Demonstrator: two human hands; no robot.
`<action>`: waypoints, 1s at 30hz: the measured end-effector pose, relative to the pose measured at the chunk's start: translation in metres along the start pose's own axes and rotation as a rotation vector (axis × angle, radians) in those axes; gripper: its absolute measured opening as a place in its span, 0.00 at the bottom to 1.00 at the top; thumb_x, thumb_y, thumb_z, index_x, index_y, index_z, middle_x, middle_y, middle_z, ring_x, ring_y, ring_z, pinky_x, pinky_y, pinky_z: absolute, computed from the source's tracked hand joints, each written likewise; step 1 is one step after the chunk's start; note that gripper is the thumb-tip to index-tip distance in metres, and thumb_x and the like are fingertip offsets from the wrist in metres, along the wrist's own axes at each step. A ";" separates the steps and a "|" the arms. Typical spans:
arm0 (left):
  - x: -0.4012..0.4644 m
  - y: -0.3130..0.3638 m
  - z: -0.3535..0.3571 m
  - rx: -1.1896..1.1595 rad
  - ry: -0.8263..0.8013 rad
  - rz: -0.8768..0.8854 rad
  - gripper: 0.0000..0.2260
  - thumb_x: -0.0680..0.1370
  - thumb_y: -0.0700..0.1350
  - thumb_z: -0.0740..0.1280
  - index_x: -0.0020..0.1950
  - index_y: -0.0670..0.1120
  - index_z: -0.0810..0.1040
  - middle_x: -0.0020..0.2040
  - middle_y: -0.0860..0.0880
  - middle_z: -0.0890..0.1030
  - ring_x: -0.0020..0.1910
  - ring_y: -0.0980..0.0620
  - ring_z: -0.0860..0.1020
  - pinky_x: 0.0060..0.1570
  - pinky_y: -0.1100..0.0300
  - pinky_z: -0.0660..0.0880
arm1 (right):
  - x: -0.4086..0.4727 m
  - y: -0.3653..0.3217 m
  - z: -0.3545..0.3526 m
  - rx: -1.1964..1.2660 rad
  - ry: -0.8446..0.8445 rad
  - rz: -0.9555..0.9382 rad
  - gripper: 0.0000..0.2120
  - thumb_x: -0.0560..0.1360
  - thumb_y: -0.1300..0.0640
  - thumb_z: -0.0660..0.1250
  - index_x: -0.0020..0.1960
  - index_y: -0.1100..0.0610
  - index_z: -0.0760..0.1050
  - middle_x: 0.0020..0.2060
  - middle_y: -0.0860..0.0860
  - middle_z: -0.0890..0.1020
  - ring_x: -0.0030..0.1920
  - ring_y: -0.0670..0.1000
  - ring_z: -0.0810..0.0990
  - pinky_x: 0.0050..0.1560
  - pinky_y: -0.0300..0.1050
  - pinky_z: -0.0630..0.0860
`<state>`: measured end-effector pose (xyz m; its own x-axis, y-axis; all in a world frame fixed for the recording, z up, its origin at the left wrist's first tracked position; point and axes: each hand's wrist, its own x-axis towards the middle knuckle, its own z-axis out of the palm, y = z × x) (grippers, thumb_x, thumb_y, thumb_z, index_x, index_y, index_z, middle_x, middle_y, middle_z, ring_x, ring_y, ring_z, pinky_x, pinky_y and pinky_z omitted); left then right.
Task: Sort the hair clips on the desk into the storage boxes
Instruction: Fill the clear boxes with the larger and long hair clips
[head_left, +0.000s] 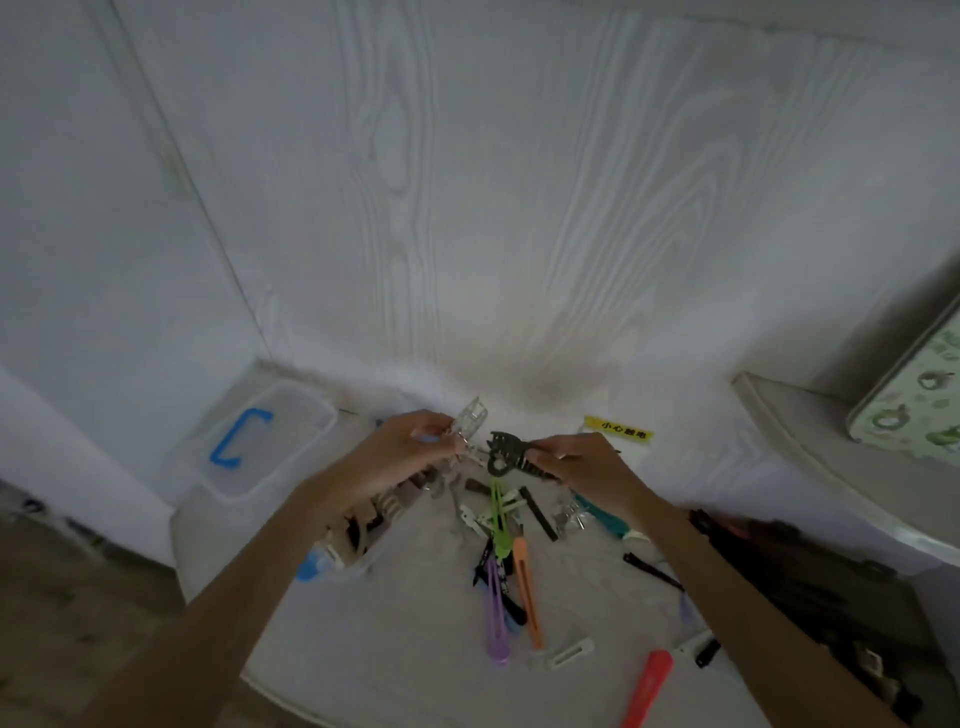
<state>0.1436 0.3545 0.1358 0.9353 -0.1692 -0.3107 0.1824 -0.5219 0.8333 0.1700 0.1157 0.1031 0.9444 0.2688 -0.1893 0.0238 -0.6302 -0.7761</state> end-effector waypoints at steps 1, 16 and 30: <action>-0.004 -0.004 -0.009 -0.005 0.027 -0.019 0.14 0.77 0.49 0.66 0.61 0.48 0.76 0.51 0.52 0.79 0.54 0.51 0.78 0.58 0.55 0.74 | 0.006 -0.009 0.008 -0.011 -0.018 -0.024 0.11 0.75 0.53 0.66 0.55 0.54 0.81 0.41 0.50 0.84 0.32 0.36 0.79 0.36 0.27 0.73; -0.012 -0.093 -0.063 0.548 -0.169 -0.116 0.26 0.70 0.30 0.65 0.63 0.53 0.72 0.62 0.51 0.74 0.59 0.52 0.73 0.54 0.61 0.71 | 0.066 -0.075 0.100 -0.333 -0.170 -0.049 0.11 0.72 0.55 0.69 0.54 0.55 0.80 0.48 0.54 0.84 0.49 0.53 0.82 0.47 0.41 0.74; 0.006 -0.074 -0.079 0.846 -0.216 0.061 0.22 0.75 0.38 0.65 0.66 0.54 0.72 0.63 0.52 0.76 0.61 0.50 0.75 0.61 0.55 0.72 | 0.076 -0.090 0.107 -0.462 -0.312 -0.087 0.14 0.73 0.58 0.67 0.58 0.55 0.79 0.55 0.53 0.82 0.55 0.53 0.79 0.58 0.47 0.75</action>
<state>0.1595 0.4586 0.1081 0.8424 -0.3273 -0.4280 -0.2326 -0.9375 0.2589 0.2047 0.2713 0.0943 0.7923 0.4928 -0.3596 0.3051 -0.8305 -0.4660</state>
